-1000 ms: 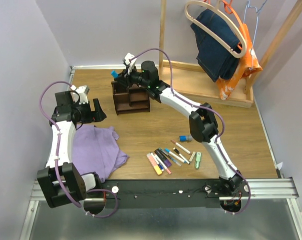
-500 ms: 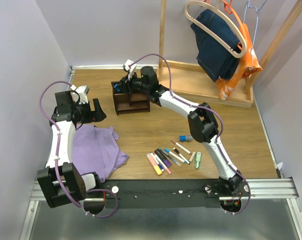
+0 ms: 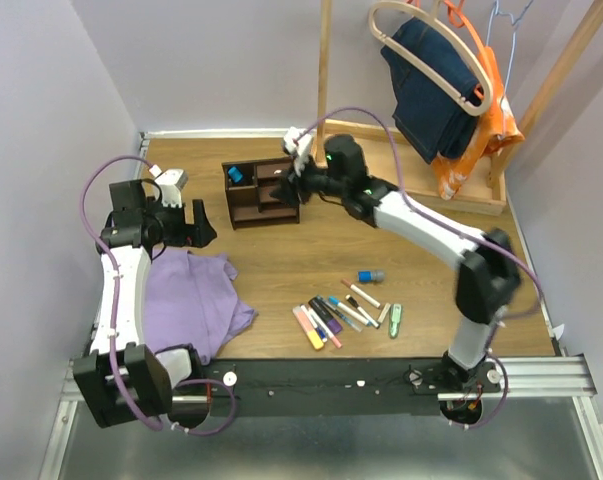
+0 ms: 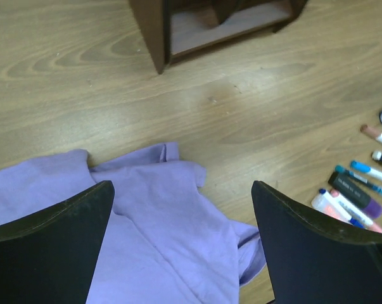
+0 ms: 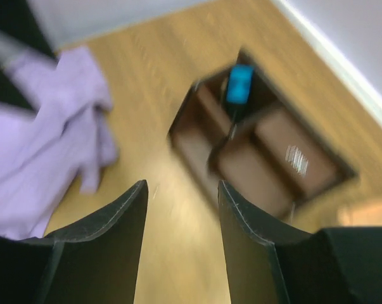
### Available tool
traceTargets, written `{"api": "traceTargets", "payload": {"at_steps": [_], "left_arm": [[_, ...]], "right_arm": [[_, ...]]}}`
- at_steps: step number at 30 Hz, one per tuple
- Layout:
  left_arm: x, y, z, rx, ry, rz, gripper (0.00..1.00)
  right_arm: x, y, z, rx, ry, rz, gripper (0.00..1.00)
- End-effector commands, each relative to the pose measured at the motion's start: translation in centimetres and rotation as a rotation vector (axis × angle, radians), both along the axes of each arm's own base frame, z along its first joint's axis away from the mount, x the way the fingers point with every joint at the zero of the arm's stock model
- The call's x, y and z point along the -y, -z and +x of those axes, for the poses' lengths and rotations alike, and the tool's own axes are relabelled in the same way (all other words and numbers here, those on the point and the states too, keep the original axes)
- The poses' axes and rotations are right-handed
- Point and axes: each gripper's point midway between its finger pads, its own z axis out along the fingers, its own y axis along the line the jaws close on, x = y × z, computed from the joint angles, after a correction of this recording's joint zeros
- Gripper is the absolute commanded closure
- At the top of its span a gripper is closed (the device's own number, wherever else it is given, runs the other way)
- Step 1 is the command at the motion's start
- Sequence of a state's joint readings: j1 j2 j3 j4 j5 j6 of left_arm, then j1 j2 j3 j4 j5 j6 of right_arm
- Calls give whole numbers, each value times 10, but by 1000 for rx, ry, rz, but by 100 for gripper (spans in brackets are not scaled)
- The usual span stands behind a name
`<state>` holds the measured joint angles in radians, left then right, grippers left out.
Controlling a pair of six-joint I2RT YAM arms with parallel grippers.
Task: Sort the stationery into containers
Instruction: Pick up the pen from the center of the board.
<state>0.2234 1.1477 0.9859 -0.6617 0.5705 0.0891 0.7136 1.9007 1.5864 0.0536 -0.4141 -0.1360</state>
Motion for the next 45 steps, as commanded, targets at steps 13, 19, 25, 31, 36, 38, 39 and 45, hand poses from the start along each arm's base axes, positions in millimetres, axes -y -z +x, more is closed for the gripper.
{"api": "traceTargets", "payload": {"at_steps": [13, 19, 25, 31, 36, 38, 39, 45], "left_arm": [[56, -2, -34, 21, 304, 106, 2], [116, 5, -76, 5, 706, 159, 3], [164, 17, -116, 75, 1252, 320, 8], [198, 40, -131, 135, 1605, 427, 22], [224, 74, -143, 216, 1838, 536, 32], [230, 84, -147, 259, 1896, 581, 37], [238, 90, -150, 307, 1925, 602, 37], [248, 109, -167, 295, 1996, 602, 48]], "right_arm": [[146, 150, -181, -562, -35, -434, 52], [155, 121, -152, -512, 169, -374, 51], [217, 33, -81, -438, 476, -171, 50], [279, 1, -53, -394, 659, -78, 50], [308, -9, -48, -376, 723, -32, 50], [317, -10, -46, -371, 741, -30, 49], [320, -9, -47, -373, 746, -34, 49], [327, -13, -49, -341, 747, -56, 49]]}}
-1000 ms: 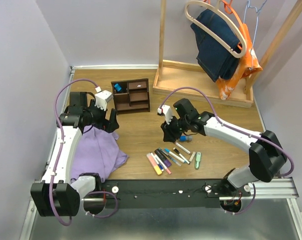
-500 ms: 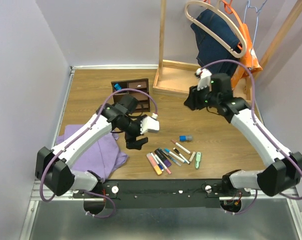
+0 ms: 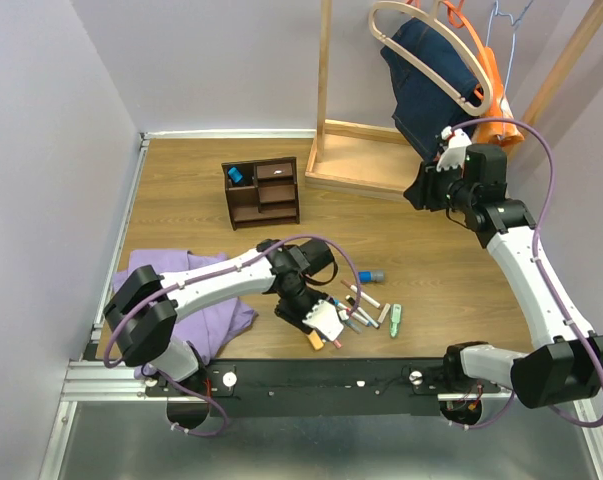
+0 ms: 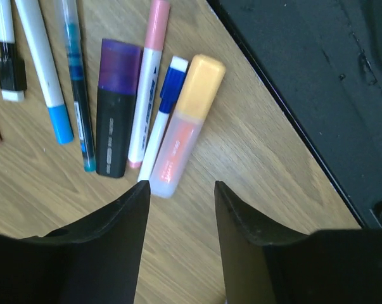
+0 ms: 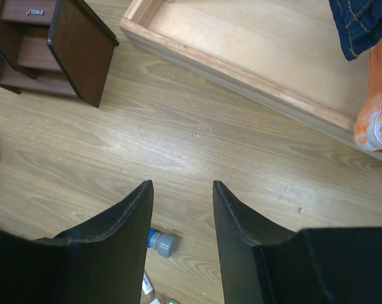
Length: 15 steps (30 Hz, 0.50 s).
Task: Sort the stationery into containers
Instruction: Pick up the pen from the center of the board.
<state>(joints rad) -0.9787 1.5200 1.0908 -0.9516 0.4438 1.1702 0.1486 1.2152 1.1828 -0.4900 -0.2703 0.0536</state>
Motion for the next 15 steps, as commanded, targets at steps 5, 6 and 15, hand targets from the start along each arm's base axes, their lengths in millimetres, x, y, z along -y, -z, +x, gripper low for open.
{"api": "traceTargets", "payload": {"at_steps": [5, 6, 15], "left_arm": [[26, 23, -9, 45, 80, -22, 49], [30, 25, -10, 46, 81, -27, 49], [37, 45, -25, 15, 92, 17, 58]], "right_arm": [[6, 4, -11, 0, -17, -16, 49], [5, 6, -10, -3, -18, -11, 49], [11, 8, -11, -10, -13, -4, 50]]}}
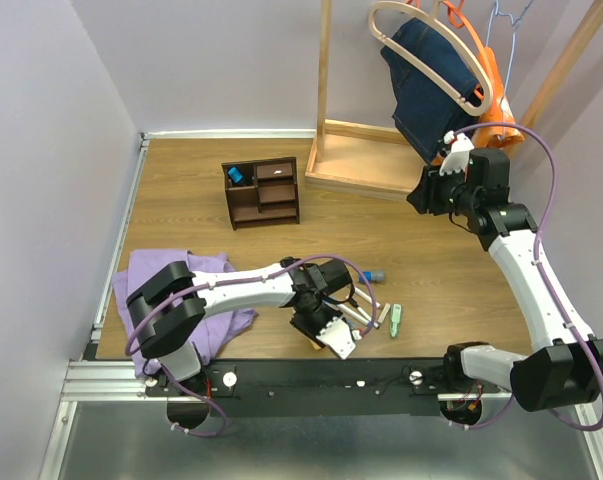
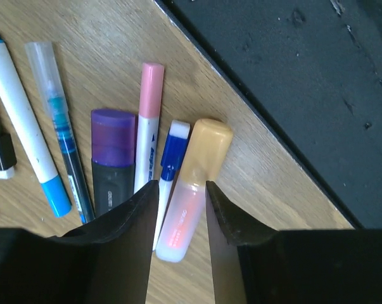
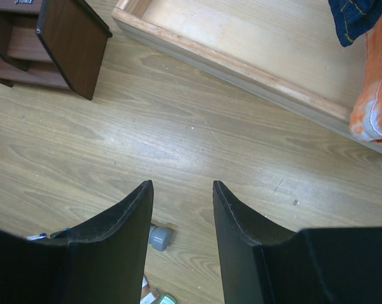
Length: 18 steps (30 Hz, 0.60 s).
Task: Sort the stationery into containers
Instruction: Pick up the pen from the center of the board.
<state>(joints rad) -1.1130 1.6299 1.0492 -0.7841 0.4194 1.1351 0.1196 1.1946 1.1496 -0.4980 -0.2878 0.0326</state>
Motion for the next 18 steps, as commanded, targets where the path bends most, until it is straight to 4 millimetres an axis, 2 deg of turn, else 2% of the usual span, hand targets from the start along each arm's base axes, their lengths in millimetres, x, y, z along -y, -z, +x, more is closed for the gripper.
{"api": "traceTargets", "payload": {"at_steps": [1, 9, 15, 18], "left_arm": [[4, 10, -4, -9, -9, 18, 59], [-10, 19, -19, -39, -10, 50, 62], [-25, 27, -20, -14, -5, 65, 61], [-23, 30, -18, -10, -24, 56, 61]], "right_arm": [[3, 1, -5, -1, -16, 8, 50], [2, 6, -4, -14, -23, 27, 51], [0, 10, -5, -25, -21, 40, 51], [0, 12, -3, -33, -20, 48, 51]]}}
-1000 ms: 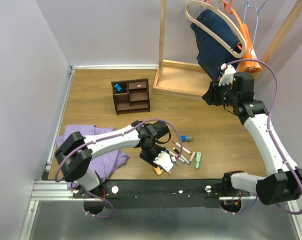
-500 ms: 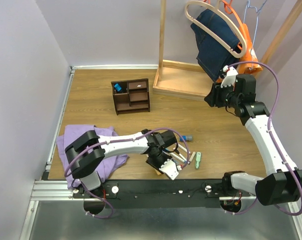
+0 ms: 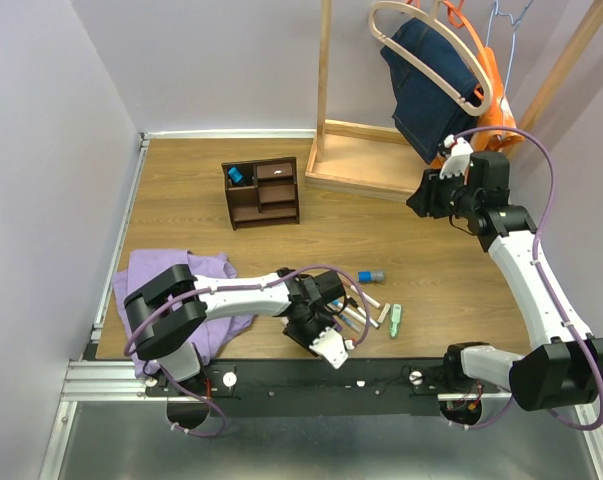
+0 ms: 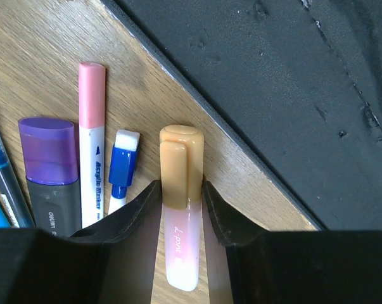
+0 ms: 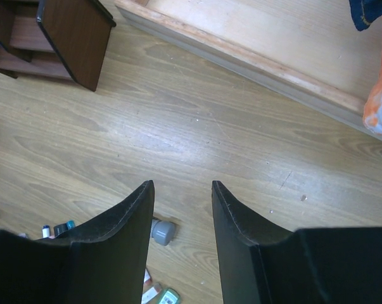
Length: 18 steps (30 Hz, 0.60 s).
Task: Sort the stationery into containers
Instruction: Pick up the pen from the center of the board.
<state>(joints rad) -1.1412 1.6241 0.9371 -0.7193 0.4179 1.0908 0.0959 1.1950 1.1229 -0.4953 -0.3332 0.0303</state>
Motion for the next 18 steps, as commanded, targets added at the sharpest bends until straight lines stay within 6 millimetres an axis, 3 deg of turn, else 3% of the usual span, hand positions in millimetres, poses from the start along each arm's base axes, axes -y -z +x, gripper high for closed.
{"api": "traceTargets", "payload": {"at_steps": [1, 9, 16, 18], "left_arm": [[-3, 6, 1, 22, -13, 5, 61], [5, 16, 10, 36, -79, 26, 60], [0, 22, -2, -44, -141, 88, 56], [-1, 21, -4, -53, -150, 93, 63]], "right_arm": [[-2, 1, 1, -3, -4, 29, 51], [-3, 1, 4, -10, -3, 38, 51], [-7, 3, 3, -26, -20, 53, 50], [-8, 4, 3, -28, -21, 56, 50]]}}
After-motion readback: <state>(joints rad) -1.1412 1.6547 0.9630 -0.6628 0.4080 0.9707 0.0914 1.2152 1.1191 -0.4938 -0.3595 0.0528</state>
